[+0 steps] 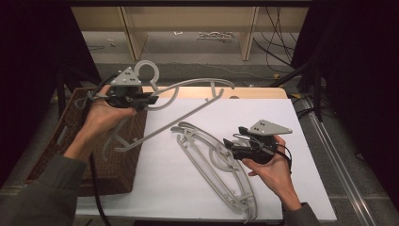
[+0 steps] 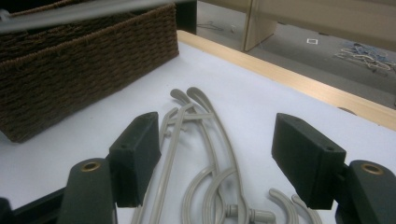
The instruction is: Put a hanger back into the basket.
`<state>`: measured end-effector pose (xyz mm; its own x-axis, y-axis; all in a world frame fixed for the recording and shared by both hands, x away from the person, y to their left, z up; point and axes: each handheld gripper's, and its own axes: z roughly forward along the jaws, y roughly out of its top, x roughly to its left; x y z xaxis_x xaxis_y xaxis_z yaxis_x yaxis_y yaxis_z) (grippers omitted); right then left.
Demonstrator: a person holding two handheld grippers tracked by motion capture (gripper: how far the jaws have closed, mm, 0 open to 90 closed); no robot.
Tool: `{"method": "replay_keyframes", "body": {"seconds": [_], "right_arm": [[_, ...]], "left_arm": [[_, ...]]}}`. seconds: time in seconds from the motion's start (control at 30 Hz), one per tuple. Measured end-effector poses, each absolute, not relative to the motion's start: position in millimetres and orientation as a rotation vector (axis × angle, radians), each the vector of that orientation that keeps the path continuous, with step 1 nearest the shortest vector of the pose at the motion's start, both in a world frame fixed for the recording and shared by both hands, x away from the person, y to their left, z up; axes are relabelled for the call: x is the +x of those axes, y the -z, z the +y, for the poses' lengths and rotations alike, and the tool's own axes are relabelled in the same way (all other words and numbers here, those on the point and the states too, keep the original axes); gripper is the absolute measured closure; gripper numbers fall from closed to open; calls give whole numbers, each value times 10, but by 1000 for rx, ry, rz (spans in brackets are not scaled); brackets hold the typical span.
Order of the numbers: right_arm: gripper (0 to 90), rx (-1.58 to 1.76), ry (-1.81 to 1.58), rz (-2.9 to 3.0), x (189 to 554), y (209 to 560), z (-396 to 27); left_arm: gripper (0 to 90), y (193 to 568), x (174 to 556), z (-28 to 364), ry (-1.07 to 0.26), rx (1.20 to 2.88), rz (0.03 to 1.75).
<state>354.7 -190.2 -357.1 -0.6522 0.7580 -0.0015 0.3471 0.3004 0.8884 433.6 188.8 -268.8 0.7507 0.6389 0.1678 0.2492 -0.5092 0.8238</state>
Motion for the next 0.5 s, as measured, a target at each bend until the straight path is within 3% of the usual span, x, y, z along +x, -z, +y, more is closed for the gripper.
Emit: {"method": "replay_keyframes", "body": {"seconds": [0.07,0.5], "right_arm": [[334,987,-1305,2146,3553,3591,-1901],[322,985,-1294,2157,3553,3670,-1920]], "left_arm": [[817,2612,4346,2082,-659,2084,676],[816,2685,4376,2912,-781,1991,832]]}}
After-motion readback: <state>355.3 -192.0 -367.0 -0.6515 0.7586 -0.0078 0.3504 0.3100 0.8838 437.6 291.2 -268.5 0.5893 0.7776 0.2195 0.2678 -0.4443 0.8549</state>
